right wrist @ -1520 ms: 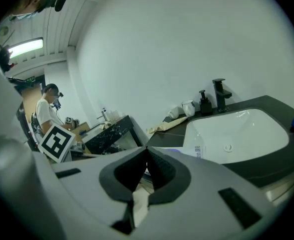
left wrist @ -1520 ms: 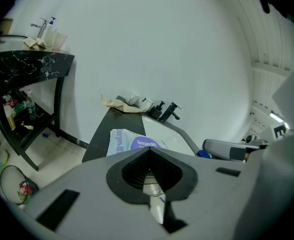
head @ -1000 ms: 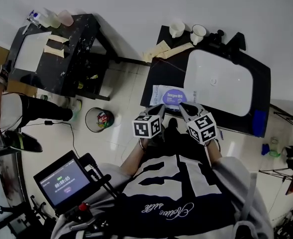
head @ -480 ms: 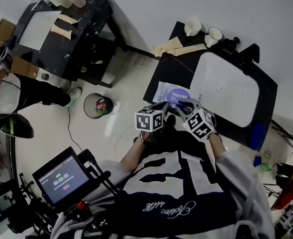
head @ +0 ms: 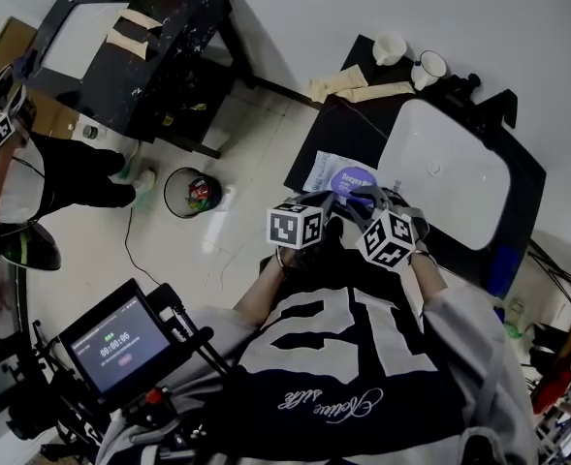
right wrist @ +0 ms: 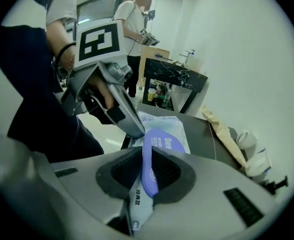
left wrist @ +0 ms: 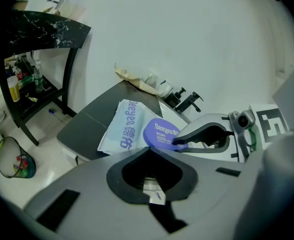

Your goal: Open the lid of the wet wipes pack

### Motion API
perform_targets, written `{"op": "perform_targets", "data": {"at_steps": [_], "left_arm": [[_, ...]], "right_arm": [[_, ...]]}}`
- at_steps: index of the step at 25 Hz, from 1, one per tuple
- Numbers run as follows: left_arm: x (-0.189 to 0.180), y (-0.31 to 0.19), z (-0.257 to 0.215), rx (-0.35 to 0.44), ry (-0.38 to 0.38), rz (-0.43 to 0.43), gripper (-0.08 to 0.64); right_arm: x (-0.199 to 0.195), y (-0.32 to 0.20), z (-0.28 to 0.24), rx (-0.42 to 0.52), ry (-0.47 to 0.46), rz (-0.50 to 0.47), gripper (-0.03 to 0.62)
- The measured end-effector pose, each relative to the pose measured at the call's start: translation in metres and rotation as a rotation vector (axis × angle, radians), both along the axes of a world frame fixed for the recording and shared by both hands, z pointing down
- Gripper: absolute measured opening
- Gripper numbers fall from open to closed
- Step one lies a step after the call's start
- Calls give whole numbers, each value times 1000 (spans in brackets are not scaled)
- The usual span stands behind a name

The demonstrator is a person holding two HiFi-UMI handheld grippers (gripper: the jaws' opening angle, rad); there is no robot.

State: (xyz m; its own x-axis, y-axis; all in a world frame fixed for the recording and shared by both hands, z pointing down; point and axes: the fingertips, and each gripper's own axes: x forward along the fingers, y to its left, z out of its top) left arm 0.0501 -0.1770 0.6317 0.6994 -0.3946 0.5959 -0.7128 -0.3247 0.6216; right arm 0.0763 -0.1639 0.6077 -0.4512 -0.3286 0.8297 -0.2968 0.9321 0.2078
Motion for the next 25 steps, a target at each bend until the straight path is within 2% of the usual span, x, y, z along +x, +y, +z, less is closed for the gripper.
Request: {"op": "perform_targets", "data": {"at_steps": [4,9,14,20,25], "left_arm": [[-1,1,0,17,-21,14,-2],[0,1,0,45,-41,10,-2],[3,1,1,89,-85,55,-2],[3,1,2,99,-77,60,-2],[3,1,3,100,-79,69,-2]], "right_arm": [[-5,2,6,53,91,-84,57],[-5,-1,9,92,147,-63,57],[-4,-6,5,66,95,13,57],[-5,-8,0,66,39,37,55],[-5,-9,0,74,31,42,55]]}}
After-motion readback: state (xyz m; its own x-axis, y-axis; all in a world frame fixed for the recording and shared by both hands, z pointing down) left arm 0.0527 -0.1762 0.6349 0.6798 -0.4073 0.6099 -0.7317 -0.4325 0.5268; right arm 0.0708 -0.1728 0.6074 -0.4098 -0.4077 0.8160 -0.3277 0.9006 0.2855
